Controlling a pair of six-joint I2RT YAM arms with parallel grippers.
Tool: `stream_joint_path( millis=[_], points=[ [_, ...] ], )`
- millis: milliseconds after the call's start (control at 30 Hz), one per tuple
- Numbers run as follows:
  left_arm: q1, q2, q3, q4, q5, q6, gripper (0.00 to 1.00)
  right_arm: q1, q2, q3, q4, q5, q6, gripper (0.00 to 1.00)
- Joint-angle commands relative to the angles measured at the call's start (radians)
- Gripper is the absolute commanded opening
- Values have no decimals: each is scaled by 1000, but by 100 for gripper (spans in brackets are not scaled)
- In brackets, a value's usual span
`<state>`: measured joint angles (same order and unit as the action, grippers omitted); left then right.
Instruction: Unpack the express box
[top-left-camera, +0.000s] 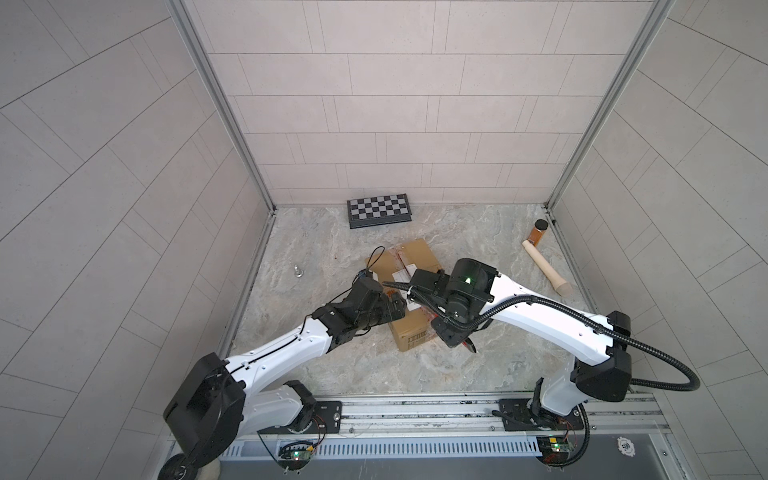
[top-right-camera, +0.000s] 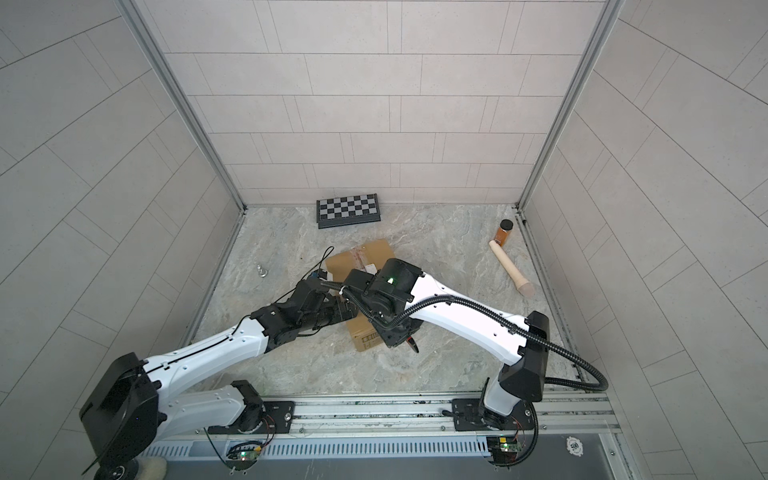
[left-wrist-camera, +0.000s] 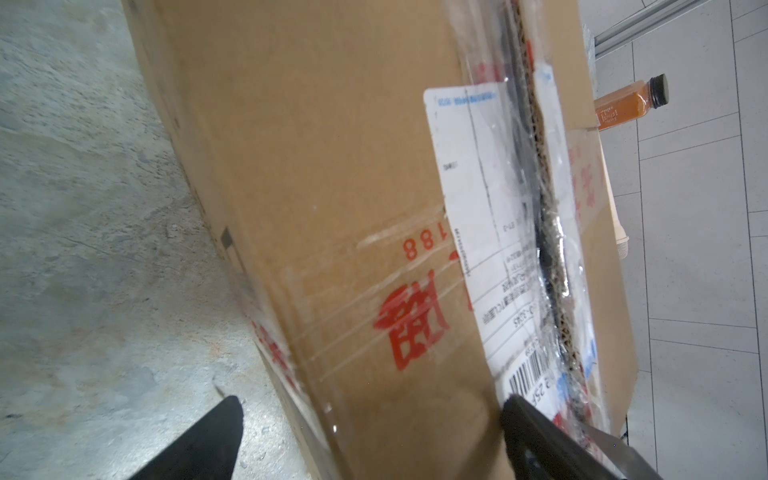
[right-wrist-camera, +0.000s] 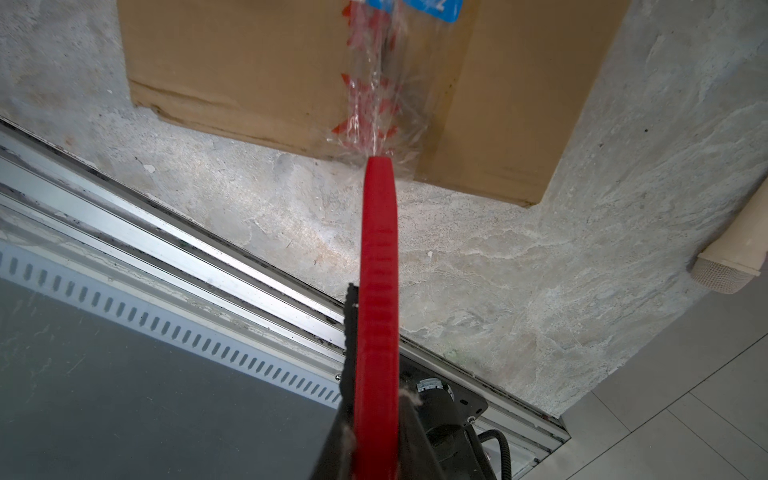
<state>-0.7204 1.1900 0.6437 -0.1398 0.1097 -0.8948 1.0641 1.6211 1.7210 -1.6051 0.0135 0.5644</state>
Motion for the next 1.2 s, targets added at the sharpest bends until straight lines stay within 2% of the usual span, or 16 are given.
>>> stream_joint_path(
  millis=[0,267,933,1167],
  points=[
    [-5,26,-50,-142,-21,14,100,5,17,37,-29,72,-1,0],
    [-5,25,-58,-144,-21,14,100,5,18,61,-31,111,19,0],
    [-5,42,-70,-128,-15,7,100,9,-16,108,-83,94,30,0],
    [-5,51,-73,-118,-7,4,100,10,-30,71,-68,92,37,0]
  ],
)
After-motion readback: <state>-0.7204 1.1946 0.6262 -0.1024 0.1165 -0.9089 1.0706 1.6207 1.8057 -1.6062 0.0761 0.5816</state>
